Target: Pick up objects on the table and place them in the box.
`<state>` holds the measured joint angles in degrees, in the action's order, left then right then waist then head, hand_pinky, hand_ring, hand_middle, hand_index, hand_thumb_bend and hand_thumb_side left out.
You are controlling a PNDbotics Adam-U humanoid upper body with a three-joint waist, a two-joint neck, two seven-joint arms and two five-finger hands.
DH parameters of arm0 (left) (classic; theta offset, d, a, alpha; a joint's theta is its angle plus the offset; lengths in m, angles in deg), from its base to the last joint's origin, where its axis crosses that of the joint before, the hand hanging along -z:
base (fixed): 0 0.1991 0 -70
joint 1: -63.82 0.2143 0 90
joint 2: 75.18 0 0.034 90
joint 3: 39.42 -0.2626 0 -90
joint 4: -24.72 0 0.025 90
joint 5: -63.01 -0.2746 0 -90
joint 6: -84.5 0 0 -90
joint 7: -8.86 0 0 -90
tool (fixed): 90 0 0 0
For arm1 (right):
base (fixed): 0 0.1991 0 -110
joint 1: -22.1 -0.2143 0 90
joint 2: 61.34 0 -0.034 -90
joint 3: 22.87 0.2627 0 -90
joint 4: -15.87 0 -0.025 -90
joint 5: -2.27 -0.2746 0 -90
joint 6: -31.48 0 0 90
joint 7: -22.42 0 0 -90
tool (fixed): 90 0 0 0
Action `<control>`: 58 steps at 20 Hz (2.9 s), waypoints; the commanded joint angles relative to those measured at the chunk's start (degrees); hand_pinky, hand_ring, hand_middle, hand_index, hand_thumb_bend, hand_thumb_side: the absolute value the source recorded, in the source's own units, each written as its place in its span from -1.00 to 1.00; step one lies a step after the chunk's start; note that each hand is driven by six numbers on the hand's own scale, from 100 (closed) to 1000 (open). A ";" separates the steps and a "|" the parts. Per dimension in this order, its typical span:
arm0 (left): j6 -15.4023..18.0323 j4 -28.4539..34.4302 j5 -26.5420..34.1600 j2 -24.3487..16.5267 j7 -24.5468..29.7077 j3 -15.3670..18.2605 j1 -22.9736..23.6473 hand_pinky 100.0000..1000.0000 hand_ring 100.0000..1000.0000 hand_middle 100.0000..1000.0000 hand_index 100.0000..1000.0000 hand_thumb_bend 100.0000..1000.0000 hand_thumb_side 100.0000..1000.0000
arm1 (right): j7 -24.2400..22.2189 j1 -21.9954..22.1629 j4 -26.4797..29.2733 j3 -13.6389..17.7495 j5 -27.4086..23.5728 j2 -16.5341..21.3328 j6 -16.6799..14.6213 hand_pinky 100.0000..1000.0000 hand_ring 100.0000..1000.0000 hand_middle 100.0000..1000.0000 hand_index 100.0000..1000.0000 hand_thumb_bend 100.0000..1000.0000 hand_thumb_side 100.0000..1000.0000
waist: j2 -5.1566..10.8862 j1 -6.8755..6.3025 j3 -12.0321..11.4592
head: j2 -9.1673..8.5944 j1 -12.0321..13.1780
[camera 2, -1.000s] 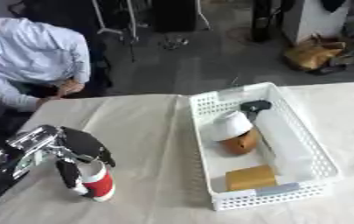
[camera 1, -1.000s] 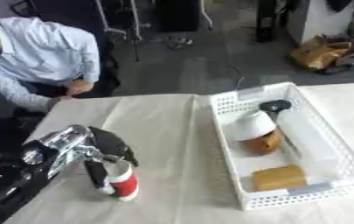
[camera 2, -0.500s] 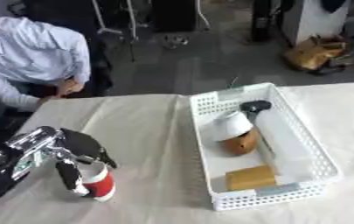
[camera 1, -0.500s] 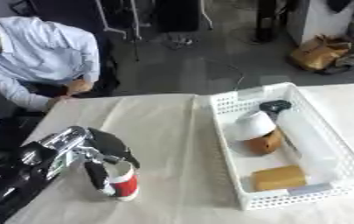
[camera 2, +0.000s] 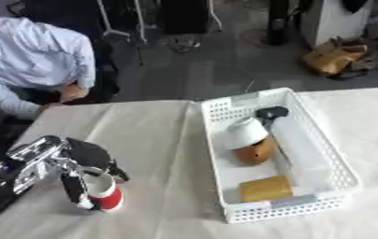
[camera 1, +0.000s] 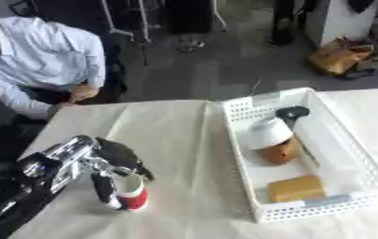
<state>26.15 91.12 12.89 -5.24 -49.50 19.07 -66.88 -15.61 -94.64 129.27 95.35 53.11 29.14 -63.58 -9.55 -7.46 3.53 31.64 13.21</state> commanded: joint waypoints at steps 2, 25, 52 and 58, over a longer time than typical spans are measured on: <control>20.32 0.79 0.25 -0.98 20.33 1.06 -0.82 -0.49 -0.18 -0.13 0.22 -0.79 -0.15 | 0.00 -0.90 1.19 0.20 0.17 1.71 -0.08 0.36 0.53 0.17 0.13 -1.00 0.45 | 0.72 0.42 -0.06 | 0.30 0.05; 20.32 1.53 3.00 -3.15 20.33 2.22 -8.62 -0.52 -0.21 -0.15 0.17 -0.56 -0.36 | 0.00 -0.64 1.19 -0.47 1.15 2.73 -0.01 0.36 0.53 0.17 0.13 -1.00 0.40 | 2.01 -1.06 -0.44 | 1.23 0.45; 20.32 -0.99 18.71 0.83 20.33 7.09 -25.35 -0.70 -0.25 -0.15 0.17 -0.80 -0.88 | 0.00 -0.56 1.19 -1.80 1.47 4.43 -0.59 0.36 0.53 0.16 0.13 -1.00 0.36 | 4.13 -3.85 2.29 | 1.28 0.63; 20.32 -4.33 19.91 5.44 20.33 7.40 -30.56 -0.72 -0.26 -0.15 0.17 -0.86 -0.87 | 0.00 -0.88 1.19 -2.30 0.70 4.29 -1.47 0.36 0.53 0.16 0.13 -1.00 0.34 | 4.32 -4.48 3.32 | 1.02 1.39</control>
<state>26.14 87.11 32.27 0.59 -49.50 25.47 -95.73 -15.58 -94.62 129.27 93.37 54.09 31.68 -64.67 -6.20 -12.49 6.96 32.63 14.23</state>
